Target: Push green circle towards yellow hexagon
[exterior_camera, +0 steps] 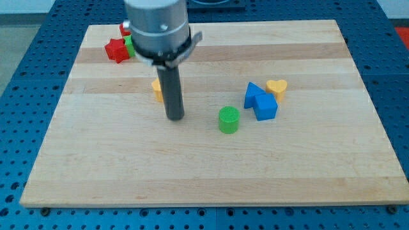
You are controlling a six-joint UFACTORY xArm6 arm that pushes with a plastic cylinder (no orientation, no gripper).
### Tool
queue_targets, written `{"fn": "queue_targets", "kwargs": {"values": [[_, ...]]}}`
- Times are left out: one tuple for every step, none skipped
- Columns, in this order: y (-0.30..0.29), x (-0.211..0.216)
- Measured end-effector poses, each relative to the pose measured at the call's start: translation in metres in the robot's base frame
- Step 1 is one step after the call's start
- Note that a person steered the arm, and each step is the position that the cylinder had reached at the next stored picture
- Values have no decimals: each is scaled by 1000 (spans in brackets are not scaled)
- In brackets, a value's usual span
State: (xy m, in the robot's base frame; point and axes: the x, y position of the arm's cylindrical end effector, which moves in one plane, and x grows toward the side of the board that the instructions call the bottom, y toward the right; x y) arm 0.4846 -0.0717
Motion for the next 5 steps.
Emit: {"fn": "queue_targets", "kwargs": {"values": [[17,53],[74,63],[114,58],[120,38],[120,11]]}}
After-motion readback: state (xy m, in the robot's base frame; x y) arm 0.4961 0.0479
